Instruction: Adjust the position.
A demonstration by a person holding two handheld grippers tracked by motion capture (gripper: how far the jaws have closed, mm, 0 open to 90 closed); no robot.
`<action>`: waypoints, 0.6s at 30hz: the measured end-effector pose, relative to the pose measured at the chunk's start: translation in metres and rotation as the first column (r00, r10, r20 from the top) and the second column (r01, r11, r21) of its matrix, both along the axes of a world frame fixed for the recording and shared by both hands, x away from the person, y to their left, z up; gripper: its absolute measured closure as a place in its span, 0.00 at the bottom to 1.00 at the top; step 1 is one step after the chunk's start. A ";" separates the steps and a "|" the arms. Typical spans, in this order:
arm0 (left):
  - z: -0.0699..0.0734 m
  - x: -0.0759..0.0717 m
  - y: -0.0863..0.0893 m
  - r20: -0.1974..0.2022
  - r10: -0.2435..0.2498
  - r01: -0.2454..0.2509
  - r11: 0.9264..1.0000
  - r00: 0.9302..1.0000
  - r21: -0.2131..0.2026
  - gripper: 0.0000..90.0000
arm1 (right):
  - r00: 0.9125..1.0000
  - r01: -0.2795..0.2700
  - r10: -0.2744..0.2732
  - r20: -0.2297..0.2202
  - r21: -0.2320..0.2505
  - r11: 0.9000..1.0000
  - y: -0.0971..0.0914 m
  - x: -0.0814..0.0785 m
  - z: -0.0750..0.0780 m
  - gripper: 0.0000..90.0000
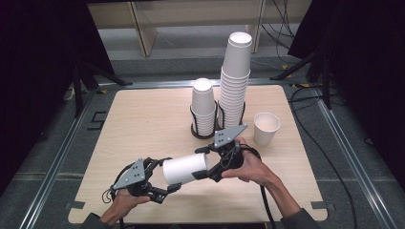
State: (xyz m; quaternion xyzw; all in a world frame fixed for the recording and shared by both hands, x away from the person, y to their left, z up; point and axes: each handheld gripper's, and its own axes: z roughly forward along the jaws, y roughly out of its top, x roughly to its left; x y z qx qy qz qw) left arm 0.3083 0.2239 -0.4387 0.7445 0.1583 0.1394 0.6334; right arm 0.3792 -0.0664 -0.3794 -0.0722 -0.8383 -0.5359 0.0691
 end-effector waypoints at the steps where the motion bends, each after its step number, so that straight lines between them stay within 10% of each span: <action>1: 0.000 0.000 0.000 -0.006 0.007 -0.007 1.000 1.000 0.017 0.16 | 1.000 0.010 -0.009 0.023 -0.012 1.000 -0.002 0.000 0.003 0.18; 7: -0.005 0.003 -0.004 -0.015 0.042 -0.041 0.994 0.999 0.104 0.16 | 0.988 0.070 -0.051 0.147 -0.128 0.989 -0.002 -0.009 0.016 0.18; 18: -0.008 0.002 -0.009 -0.017 0.027 -0.024 0.988 1.000 0.150 0.16 | 0.956 0.079 0.027 0.291 -0.348 0.934 0.027 -0.028 0.007 0.19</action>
